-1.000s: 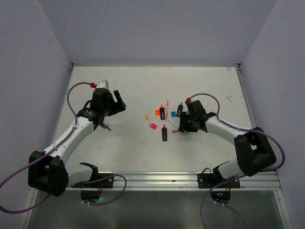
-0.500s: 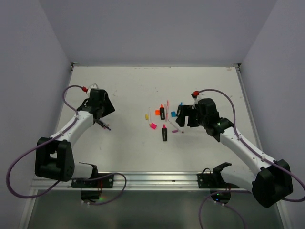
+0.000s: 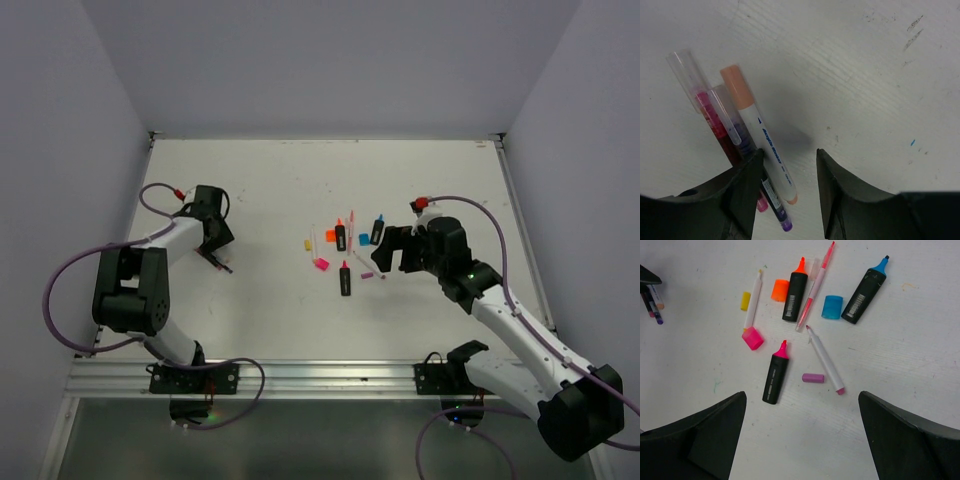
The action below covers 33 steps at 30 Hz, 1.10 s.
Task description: Open the pen caps
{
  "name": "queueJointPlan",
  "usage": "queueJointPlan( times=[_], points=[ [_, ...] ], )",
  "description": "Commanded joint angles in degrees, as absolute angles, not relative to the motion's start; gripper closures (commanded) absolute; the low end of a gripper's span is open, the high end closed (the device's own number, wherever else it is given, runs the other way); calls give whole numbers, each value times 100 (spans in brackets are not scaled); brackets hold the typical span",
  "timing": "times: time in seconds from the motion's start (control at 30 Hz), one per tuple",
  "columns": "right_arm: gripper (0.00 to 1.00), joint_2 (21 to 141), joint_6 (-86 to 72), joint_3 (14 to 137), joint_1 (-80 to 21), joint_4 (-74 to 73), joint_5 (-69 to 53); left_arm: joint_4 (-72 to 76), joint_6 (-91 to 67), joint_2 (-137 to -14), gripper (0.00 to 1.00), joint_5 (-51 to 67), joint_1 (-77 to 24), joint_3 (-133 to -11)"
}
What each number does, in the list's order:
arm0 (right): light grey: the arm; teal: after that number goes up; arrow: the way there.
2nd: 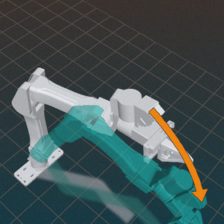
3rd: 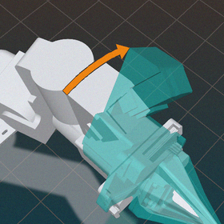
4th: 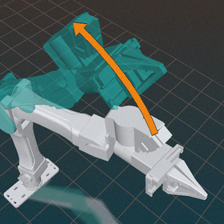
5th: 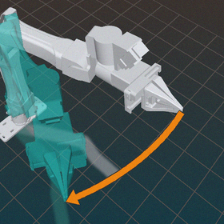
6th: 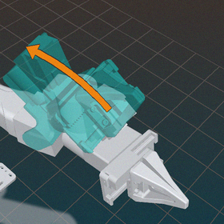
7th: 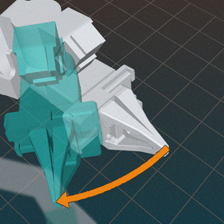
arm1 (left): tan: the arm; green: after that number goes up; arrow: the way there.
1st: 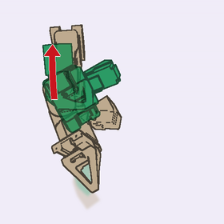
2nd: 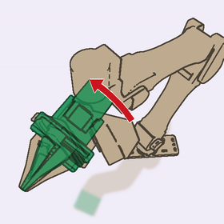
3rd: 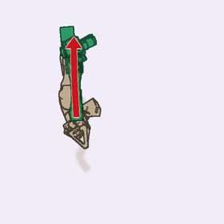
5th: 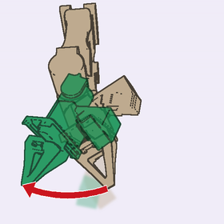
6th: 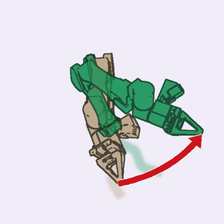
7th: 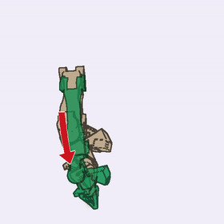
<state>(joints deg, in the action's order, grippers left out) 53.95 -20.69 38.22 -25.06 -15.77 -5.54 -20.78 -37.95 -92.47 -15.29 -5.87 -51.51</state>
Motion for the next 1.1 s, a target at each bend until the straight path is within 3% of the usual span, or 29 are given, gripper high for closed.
queueJointPlan(
  times=[0.0, 0.4, 0.67, 0.8, 1.07],
  points=[
    [1, 5265, -1960, 3771, -2487, -1450, -545, -2030, -3876, -9404, 51, -1819, -519, -5502],
    [1, 5300, -1960, 3814, -2487, -1512, -492, -2074, -3788, -9958, 53, -1249, -536, -5678],
    [1, 5361, -1986, 3867, -2487, -1442, -597, -2276, -3542, -10187, 74, -1037, -861, -5695],
    [2, 5396, -1881, 3928, -2496, -1328, -808, -2268, -3559, -10090, 100, -915, -1115, -5590],
    [2, 5616, -2504, 3894, -2540, -406, -1783, -1540, -3945, -8940, 100, -177, -1661, -5371]
  ],
)
